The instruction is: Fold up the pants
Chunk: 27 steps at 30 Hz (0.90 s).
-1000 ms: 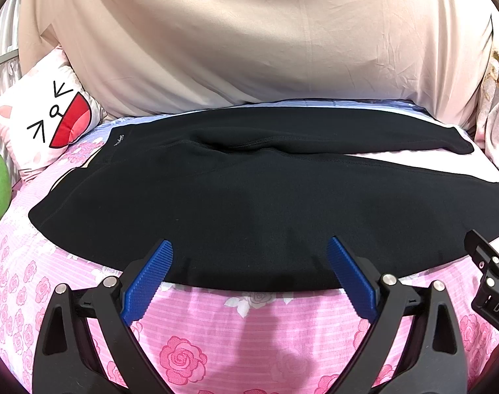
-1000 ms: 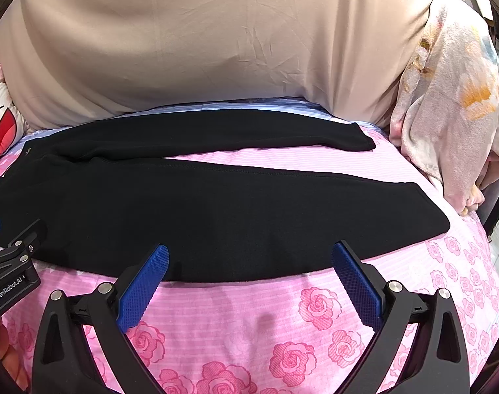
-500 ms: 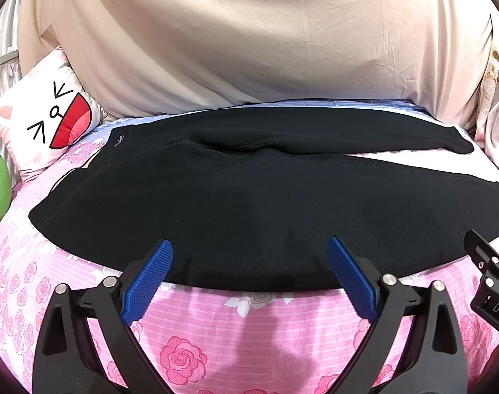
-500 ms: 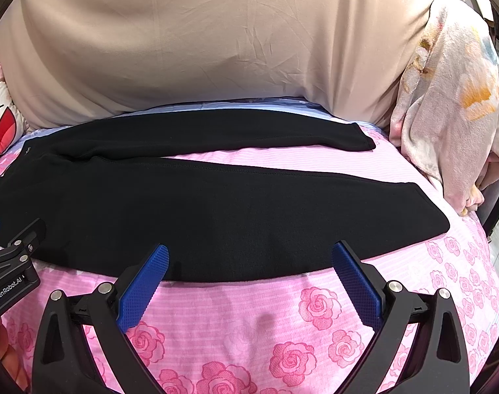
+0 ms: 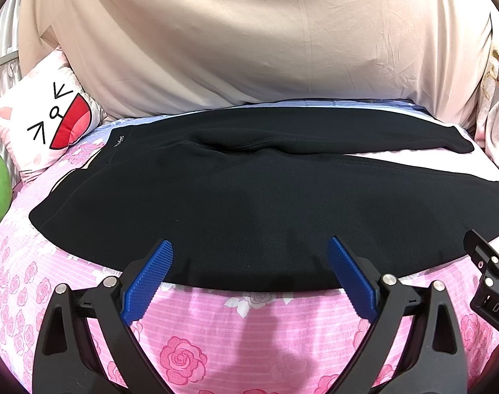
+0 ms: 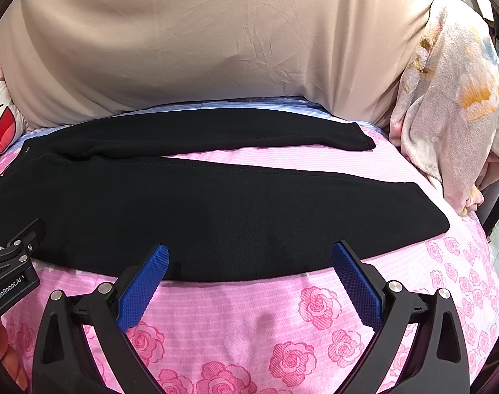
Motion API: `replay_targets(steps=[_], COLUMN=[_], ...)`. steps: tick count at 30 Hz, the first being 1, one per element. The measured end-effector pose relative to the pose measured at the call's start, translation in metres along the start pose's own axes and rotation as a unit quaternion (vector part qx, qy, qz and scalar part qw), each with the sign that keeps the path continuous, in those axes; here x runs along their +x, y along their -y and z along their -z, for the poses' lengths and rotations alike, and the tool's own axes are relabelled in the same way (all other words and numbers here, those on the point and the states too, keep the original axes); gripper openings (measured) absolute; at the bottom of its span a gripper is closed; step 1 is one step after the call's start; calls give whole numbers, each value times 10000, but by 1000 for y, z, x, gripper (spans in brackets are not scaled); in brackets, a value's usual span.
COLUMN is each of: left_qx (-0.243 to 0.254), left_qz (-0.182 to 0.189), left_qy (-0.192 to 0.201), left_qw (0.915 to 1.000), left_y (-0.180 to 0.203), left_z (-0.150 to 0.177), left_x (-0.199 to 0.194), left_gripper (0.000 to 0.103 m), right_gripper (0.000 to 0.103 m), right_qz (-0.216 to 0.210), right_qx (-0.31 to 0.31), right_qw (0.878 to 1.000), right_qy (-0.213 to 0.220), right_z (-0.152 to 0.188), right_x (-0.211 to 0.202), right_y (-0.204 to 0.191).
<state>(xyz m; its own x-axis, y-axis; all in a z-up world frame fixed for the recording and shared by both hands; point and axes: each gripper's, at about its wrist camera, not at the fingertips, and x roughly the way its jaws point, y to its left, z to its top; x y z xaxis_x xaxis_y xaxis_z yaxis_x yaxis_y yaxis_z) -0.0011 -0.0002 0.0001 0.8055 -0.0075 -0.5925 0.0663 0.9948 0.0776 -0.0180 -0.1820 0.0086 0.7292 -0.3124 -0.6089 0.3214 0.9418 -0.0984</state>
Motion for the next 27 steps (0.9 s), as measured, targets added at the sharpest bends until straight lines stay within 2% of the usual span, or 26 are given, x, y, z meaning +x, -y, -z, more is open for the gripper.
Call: replay_targets(steps=[27], left_qx=[25], left_qz=[-5], left_qy=[-16], left_qw=[10000], left_y=[-1], left_z=[-3], left_x=[0], left_gripper=[94], right_gripper=[98], right_qz=[12], right_qx=[-14], right_qw=[10000], right_qy=[-62], right_z=[1], right_x=[2], right_y=[4])
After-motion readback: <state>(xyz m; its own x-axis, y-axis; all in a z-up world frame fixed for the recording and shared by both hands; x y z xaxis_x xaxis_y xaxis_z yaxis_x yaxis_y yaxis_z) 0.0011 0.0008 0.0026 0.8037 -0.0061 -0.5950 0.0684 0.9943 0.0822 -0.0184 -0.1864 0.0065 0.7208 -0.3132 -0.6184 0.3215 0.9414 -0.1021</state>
